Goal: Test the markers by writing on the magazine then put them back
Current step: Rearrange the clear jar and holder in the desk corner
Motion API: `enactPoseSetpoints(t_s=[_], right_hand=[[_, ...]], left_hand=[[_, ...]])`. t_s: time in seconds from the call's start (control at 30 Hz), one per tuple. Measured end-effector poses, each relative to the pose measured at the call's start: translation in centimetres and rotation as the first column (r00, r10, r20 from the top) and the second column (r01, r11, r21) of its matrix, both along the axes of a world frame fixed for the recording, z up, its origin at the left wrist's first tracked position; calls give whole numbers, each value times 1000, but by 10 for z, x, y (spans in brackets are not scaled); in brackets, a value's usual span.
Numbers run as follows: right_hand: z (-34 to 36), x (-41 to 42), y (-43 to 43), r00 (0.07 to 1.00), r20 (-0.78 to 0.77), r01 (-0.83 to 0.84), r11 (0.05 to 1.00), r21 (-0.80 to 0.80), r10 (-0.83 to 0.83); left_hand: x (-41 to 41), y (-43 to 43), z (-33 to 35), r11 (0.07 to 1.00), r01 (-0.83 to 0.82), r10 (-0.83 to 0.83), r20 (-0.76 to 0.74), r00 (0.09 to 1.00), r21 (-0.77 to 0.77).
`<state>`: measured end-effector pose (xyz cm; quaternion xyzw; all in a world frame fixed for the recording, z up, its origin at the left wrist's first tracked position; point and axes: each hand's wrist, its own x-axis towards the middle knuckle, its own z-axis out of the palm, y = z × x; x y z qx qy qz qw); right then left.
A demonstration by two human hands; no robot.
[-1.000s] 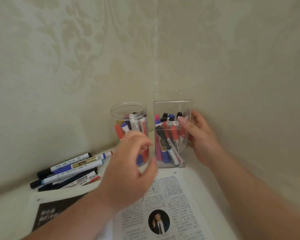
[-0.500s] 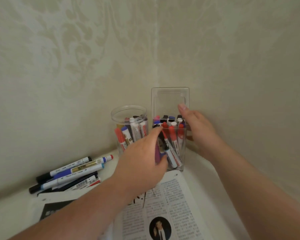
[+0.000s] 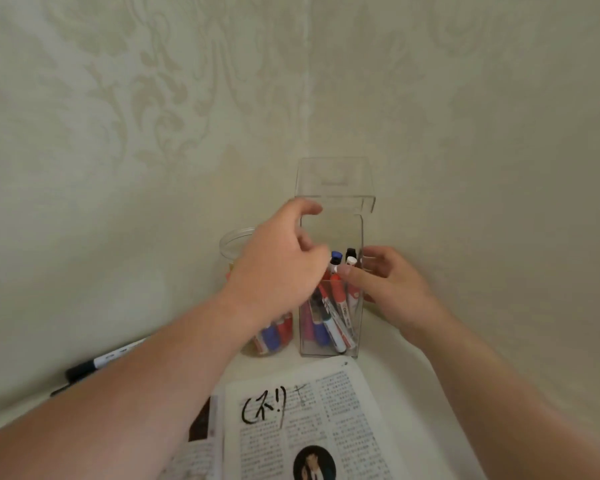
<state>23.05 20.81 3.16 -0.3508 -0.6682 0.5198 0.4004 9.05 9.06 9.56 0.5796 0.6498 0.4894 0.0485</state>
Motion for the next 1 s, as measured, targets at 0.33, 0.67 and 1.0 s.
enactPoseSetpoints(t_s=[0.33, 0.67, 1.0], right_hand=[[-14, 0, 3, 998, -68, 17, 1000, -14, -18], [18, 7, -22, 911, 38, 302, 729, 614, -410], [95, -40, -42, 498, 851, -364, 850, 380, -167]], left_hand=[[-15, 60, 41, 999, 31, -18, 415, 910, -25], [-11, -11, 19, 995, 101, -102, -75, 992, -21], [-27, -74, -88, 959, 76, -76, 8, 997, -272]])
